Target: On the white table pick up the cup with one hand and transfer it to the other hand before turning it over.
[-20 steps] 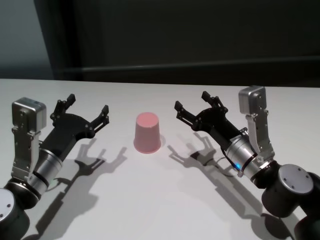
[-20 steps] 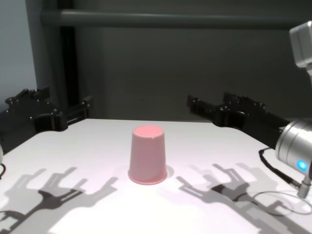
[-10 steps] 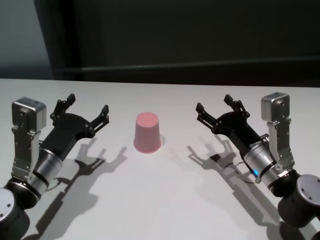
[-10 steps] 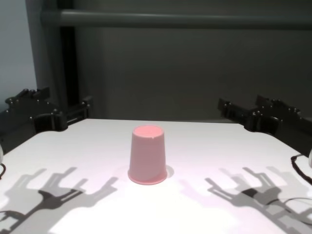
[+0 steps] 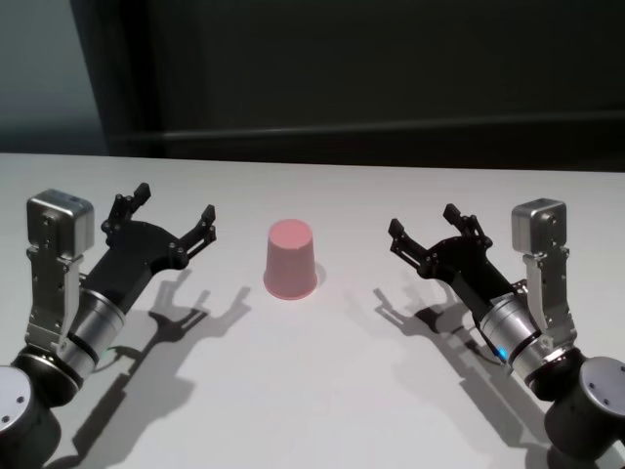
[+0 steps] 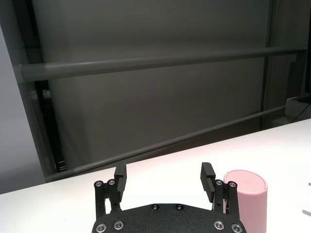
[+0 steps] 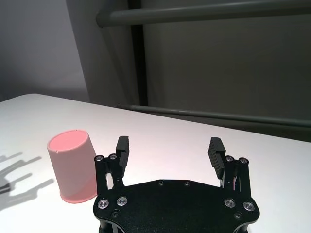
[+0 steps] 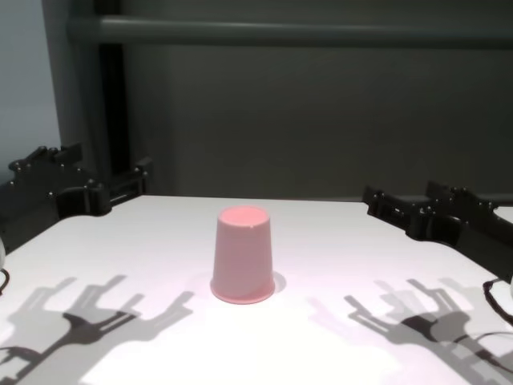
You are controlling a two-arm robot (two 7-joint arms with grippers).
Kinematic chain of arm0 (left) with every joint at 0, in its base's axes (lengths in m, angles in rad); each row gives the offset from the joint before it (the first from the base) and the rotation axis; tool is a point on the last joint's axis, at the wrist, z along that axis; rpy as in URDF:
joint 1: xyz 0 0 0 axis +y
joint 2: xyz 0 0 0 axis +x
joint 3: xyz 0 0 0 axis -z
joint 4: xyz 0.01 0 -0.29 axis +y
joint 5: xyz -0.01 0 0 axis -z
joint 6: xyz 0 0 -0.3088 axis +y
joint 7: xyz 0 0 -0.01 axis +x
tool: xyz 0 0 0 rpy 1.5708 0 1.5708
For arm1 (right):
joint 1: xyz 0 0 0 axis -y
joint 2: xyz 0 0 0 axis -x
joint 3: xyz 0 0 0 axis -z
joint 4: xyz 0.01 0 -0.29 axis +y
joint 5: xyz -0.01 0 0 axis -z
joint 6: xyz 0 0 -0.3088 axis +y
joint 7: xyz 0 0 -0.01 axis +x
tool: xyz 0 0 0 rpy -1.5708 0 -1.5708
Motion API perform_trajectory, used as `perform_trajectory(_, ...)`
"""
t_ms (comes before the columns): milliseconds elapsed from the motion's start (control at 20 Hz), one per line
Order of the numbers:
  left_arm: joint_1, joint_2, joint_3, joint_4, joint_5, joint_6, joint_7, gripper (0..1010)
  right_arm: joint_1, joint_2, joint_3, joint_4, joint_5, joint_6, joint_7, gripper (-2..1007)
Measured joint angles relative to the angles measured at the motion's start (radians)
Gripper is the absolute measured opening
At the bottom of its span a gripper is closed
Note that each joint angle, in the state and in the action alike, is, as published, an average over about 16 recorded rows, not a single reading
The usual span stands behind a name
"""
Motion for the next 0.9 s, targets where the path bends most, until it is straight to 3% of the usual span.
perform_trajectory(900,0.000,0.000,0.000,0.000,0.000,0.000,0.000,1001,0.000,-0.005,0.000,0.007,-0.003,0.010,0.004,1002)
